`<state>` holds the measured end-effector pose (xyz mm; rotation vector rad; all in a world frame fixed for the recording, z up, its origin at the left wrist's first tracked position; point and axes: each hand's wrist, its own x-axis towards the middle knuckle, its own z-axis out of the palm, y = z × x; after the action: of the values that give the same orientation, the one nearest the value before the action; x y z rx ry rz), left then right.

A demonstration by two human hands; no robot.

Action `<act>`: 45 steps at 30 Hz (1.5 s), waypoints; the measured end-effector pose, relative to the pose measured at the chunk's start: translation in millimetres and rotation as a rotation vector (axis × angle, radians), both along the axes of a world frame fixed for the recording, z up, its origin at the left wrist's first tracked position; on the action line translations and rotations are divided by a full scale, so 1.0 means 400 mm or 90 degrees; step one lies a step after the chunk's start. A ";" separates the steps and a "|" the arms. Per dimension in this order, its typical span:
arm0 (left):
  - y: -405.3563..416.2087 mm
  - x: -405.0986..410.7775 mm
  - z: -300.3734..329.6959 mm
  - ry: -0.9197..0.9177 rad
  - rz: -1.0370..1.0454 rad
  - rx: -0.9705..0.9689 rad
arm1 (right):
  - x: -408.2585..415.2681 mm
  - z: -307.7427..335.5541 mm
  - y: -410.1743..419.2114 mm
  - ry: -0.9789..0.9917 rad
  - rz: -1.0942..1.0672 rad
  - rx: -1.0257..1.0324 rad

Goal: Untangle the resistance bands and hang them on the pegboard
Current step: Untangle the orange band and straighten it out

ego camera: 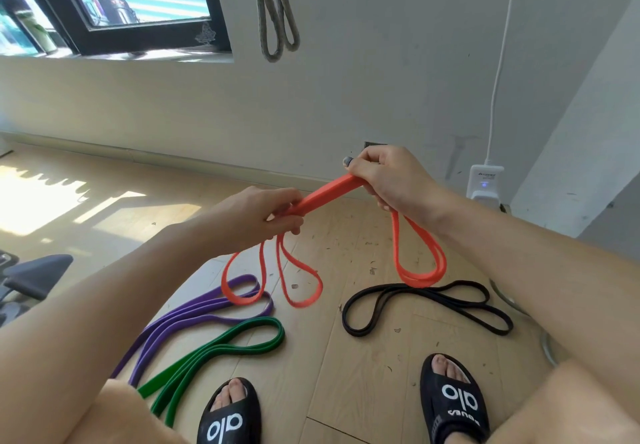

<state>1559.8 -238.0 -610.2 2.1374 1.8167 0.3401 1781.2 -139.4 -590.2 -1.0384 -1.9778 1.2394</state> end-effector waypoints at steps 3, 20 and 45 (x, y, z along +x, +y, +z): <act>0.002 -0.005 0.001 0.002 0.004 0.012 | 0.000 0.002 -0.001 0.002 0.001 -0.005; 0.002 0.009 0.014 -0.146 0.048 0.000 | 0.002 0.005 0.006 0.024 -0.021 0.002; 0.041 0.092 0.106 -0.361 0.007 0.065 | -0.051 0.155 -0.014 -0.123 0.062 0.193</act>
<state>1596.8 -221.5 -568.0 1.8333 1.5016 0.9502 1760.7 -145.1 -528.2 -0.9465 -2.3006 0.8748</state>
